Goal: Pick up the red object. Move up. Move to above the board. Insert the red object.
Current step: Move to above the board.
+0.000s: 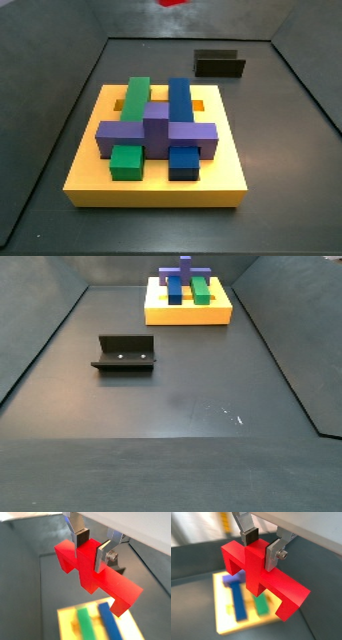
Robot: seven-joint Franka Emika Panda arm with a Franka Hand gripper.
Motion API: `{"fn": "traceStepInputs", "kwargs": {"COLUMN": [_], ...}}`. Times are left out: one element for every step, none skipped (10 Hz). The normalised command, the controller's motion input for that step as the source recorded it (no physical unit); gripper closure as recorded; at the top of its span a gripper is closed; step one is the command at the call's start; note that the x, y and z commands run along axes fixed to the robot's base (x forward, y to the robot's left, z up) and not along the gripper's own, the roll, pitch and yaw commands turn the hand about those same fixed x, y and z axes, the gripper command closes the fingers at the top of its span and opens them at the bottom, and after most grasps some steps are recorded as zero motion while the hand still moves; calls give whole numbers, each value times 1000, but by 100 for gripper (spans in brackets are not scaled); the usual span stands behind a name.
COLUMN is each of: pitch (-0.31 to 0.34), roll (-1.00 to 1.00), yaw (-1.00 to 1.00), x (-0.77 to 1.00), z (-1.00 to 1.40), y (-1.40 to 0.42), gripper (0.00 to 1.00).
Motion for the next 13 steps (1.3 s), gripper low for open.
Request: {"fn": "traceStepInputs", "kwargs": {"pitch": [60, 76, 77, 71, 78, 86, 100, 113, 139, 166, 192, 177, 154], "roll": [34, 44, 43, 43, 48, 52, 61, 70, 86, 104, 121, 117, 111], "yaw": [1000, 1000, 1000, 1000, 1000, 1000, 1000, 1000, 1000, 1000, 1000, 599, 287], "x": [631, 256, 96, 31, 30, 36, 37, 40, 43, 47, 50, 64, 79], "z": [81, 32, 38, 35, 18, 19, 20, 20, 23, 25, 26, 29, 28], "y": [-909, -271, -76, -41, -41, -27, -27, -24, -24, -24, -25, -29, -33], "gripper": [100, 100, 100, 100, 100, 100, 100, 100, 100, 100, 100, 100, 100]}}
